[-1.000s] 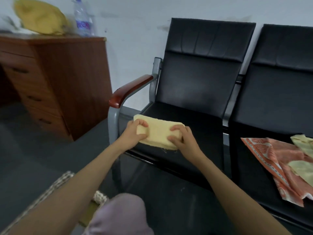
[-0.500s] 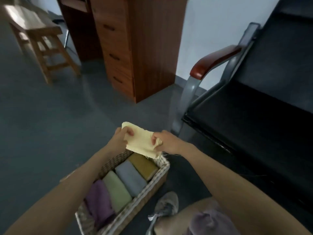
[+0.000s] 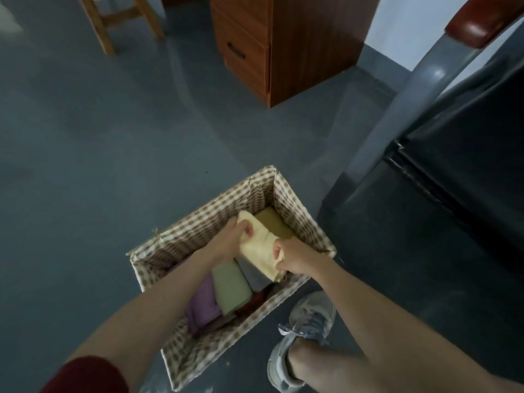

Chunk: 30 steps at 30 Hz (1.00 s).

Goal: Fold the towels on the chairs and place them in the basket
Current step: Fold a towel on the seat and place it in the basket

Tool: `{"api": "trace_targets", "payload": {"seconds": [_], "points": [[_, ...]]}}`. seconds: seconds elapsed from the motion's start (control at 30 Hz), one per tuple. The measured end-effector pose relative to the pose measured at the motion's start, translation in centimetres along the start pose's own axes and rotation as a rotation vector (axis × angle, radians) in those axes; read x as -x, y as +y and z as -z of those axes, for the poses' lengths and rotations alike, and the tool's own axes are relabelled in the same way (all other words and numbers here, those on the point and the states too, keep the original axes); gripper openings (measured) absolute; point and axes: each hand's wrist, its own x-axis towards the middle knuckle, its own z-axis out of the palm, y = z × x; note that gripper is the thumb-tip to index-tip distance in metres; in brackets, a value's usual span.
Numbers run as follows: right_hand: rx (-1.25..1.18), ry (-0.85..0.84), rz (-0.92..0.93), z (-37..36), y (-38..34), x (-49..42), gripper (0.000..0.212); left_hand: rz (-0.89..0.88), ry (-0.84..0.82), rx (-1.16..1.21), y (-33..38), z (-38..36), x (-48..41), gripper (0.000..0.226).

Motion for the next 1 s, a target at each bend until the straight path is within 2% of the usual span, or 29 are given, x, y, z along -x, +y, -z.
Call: {"api": "trace_targets", "payload": {"seconds": [0.2, 0.33, 0.43, 0.5, 0.57, 0.63, 0.7, 0.83, 0.9, 1.0], "points": [[0.129, 0.082, -0.091, -0.5, 1.2, -2.6, 0.028, -0.013, 0.019, -0.110, 2.5, -2.0, -6.5, 0.026], [0.253, 0.062, -0.136, -0.9, 1.3, -3.2, 0.035, -0.037, 0.126, -0.194, 3.1, -3.2, -7.9, 0.049], [0.358, 0.150, -0.157, -1.5, 0.3, -3.5, 0.040, 0.049, 0.192, -0.127, 3.1, -4.8, -7.7, 0.052], [0.410, 0.240, -0.097, -2.0, -0.6, -4.1, 0.042, -0.020, 0.281, -0.313, 2.5, -5.8, -7.3, 0.051], [0.474, 0.218, -0.066, -2.6, -0.9, -4.5, 0.042, -0.074, 0.285, -0.465, 2.2, -5.9, -6.8, 0.055], [0.513, 0.111, -0.115, -3.3, -0.2, -4.7, 0.041, -0.064, 0.211, -0.479, 1.4, -6.0, -6.6, 0.060], [0.515, 0.049, -0.161, -3.7, 0.9, -4.7, 0.044, 0.029, 0.048, -0.389, 1.0, -5.9, -6.8, 0.063], [0.469, -0.053, -0.160, -3.6, 1.7, -5.2, 0.053, 0.120, -0.137, -0.378, 1.2, -5.5, -7.7, 0.078], [0.447, -0.052, -0.146, -3.2, 1.3, -5.0, 0.049, 0.137, -0.172, -0.409, 1.6, -4.9, -7.9, 0.079], [0.402, 0.013, -0.110, -2.3, 0.6, -3.6, 0.042, 0.110, -0.137, -0.419, 2.7, -3.6, -7.2, 0.070]]}}
